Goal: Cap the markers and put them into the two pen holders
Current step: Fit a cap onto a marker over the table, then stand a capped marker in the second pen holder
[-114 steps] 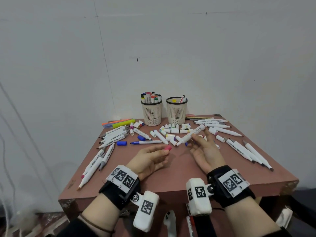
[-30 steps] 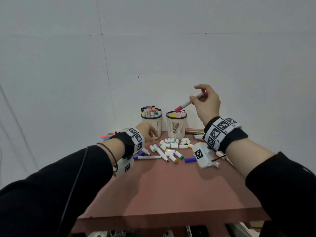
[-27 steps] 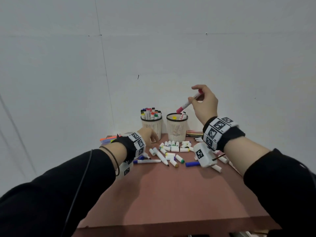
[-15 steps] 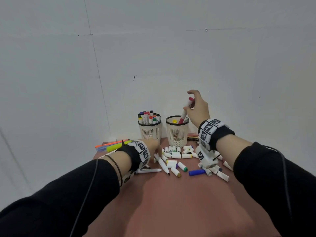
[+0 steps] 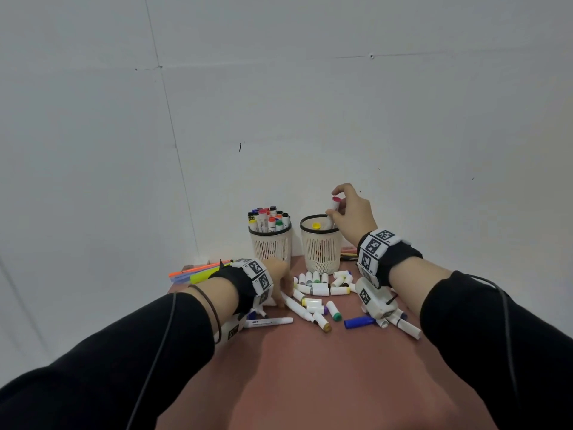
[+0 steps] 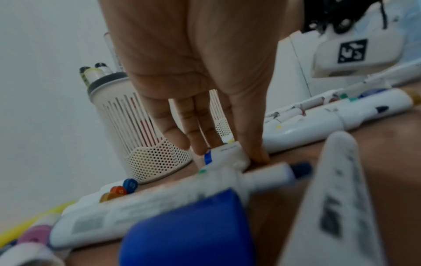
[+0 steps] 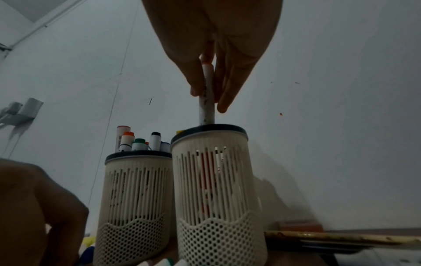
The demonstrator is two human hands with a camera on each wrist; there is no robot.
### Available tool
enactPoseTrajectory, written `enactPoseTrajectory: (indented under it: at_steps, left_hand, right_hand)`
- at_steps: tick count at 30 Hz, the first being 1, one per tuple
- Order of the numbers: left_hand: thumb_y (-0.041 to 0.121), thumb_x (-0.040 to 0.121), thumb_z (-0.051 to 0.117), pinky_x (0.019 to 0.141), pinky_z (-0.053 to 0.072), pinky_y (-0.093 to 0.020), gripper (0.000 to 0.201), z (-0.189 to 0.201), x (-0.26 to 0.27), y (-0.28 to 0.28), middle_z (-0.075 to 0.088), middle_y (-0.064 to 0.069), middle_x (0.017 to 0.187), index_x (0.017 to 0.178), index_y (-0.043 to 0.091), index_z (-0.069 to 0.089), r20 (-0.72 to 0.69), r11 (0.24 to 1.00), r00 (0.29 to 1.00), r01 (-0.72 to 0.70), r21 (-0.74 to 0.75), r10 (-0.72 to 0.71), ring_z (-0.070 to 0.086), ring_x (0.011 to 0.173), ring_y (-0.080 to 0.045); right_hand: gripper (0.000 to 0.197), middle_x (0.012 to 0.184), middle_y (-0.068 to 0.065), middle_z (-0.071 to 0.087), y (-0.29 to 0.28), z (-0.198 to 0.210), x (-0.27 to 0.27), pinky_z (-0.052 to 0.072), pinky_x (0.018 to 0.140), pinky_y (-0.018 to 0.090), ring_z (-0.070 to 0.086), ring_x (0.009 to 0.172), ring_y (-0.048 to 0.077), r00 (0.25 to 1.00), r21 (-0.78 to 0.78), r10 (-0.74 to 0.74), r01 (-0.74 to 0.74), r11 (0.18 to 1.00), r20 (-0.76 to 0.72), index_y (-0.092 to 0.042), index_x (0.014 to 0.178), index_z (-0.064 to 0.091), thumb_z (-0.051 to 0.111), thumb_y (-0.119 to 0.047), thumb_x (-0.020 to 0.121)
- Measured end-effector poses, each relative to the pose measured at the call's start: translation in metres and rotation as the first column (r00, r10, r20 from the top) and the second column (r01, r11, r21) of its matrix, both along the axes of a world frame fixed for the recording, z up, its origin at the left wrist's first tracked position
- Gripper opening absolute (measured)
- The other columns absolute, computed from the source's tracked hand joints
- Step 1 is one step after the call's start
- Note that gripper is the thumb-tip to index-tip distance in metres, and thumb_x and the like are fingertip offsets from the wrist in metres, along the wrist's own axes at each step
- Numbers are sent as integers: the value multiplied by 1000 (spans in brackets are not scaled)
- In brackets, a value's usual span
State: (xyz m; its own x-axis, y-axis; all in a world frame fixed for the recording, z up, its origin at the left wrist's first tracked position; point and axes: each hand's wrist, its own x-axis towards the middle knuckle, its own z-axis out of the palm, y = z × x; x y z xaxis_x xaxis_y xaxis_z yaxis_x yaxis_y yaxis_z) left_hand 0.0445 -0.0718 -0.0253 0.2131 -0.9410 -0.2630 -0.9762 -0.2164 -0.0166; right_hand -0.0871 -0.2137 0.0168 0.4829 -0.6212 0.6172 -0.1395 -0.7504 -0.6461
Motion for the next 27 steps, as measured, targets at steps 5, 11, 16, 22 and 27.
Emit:
enactPoseTrajectory:
  at_steps: [5,11,16,22,27]
  left_hand:
    - [23,72,80,78,50,-27,28,14,10,10,64,3,92,97,15,69,-99,974,989,-124,-188,107,58,90,-15]
    - [22,71,81,60,40,-15,21,53,3,46,53,5,75,87,22,67,-306,823,948,-240,-515,85,49,68,-7]
    - [13,68,83,74,57,-36,20,65,-17,86,68,-12,84,80,23,70,-551,686,834,-407,-603,11,62,63,-13]
    - [4,72,78,64,57,-23,18,64,-51,130,68,-15,79,86,10,70,-823,564,563,-658,-500,-72,64,67,-20]
    - [4,75,74,67,56,-23,17,43,-64,158,67,-12,80,91,3,71,-969,533,211,-809,-248,-131,63,70,-18]
  right_hand:
    - [25,88,13,65,-4,-2,-1,52,80,35,62,82,27,1000,-15,6,-7,1000,-27,-10,109,54,63,-7,86]
    - [15,89,7,66,-9,-8,-1,45,75,26,61,85,22,984,-96,-66,51,994,-163,-14,102,64,64,-18,87]
    - [20,106,6,68,-5,-13,-2,48,82,29,61,95,19,926,-137,-99,52,989,-363,-16,108,67,57,-22,92]
    - [22,113,8,66,9,0,-8,45,85,27,60,102,21,915,-174,-92,24,984,-393,-14,111,66,56,-17,93]
    - [22,107,6,66,29,9,-13,40,84,26,56,105,21,922,-205,-46,-36,978,-383,-17,109,66,56,-16,90]
